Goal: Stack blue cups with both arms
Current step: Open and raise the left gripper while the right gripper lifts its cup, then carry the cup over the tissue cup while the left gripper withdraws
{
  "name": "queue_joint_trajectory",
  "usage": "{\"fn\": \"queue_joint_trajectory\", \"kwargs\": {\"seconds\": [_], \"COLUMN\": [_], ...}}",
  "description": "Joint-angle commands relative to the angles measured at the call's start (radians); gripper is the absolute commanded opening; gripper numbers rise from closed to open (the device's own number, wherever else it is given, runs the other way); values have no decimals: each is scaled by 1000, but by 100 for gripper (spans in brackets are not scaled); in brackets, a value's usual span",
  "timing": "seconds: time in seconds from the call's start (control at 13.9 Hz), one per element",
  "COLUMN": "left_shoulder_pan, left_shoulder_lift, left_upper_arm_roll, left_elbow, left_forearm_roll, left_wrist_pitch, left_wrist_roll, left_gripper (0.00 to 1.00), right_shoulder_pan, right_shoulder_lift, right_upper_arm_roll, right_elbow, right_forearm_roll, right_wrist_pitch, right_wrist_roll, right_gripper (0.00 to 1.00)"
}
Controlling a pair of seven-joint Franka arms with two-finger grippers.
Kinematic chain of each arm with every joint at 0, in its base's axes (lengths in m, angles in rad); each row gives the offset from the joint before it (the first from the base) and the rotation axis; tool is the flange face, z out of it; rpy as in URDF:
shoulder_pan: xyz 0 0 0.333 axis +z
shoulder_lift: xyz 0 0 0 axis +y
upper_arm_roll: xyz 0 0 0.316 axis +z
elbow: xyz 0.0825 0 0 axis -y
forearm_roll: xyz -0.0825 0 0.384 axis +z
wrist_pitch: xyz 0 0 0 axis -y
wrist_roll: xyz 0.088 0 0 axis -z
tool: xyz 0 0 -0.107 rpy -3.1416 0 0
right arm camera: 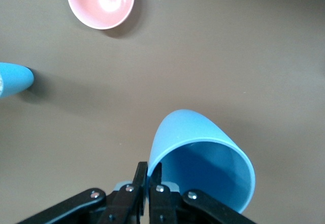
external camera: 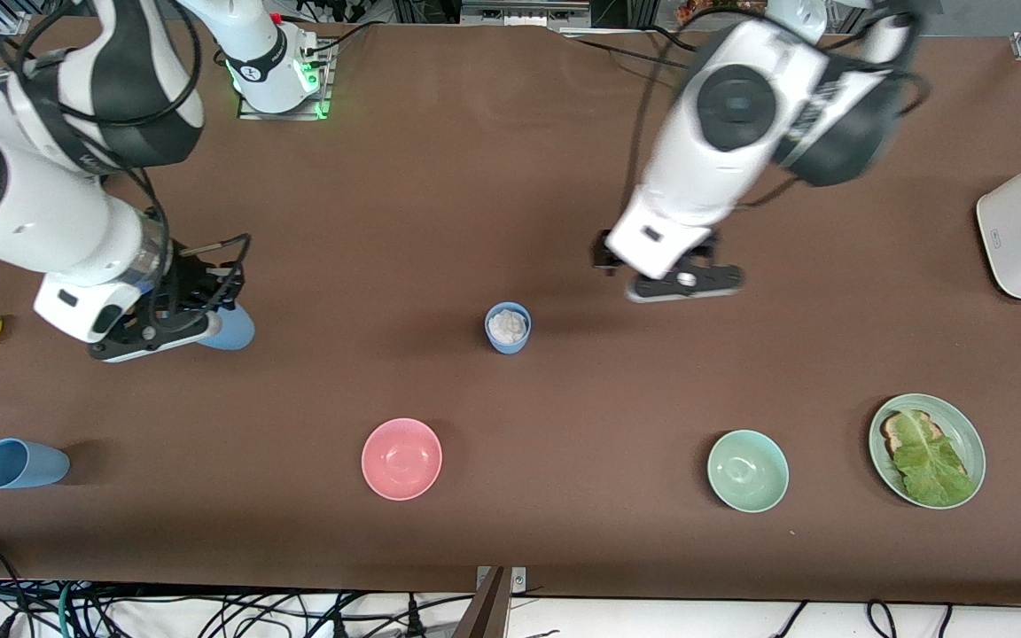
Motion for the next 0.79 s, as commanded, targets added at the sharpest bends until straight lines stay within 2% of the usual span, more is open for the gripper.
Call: {"fn": "queue_joint_trajectory", "kwargs": {"seconds": [0.0,0.14,0.29,0.36,0.58,0.72], "left_shoulder_pan": [111,115,120,150,282,351], "left_shoulder_lift": [-64,-94,-97,-98,-118,-137], "left_upper_arm_roll": [19,72,73,75,75,75], "left_elbow": [-18,-21,-16,-15,-16,-16], "left_forearm_roll": [-17,35,181,192,154,29], "left_wrist_pitch": [-48,-105,-130,-130,-120,-119], "left_wrist_roll": [260,399,428,451,516,517], "left_gripper": [100,100,100,100,100,100], "right_shoulder_pan": [69,133,204,241,351,403], "right_shoulder_lift": [19,26,42,51,95,124], "right_upper_arm_roll": [-4,-4,-4,-4,-5,-7], "right_elbow": [28,28,28,28,30,31], "right_forearm_roll": [15,13,13,12,4,-1], "right_wrist_pitch": [-18,-15,10,37,100,146], "right_wrist_roll": [122,216,324,375,530,602], "right_gripper": [0,0,0,0,0,0]}}
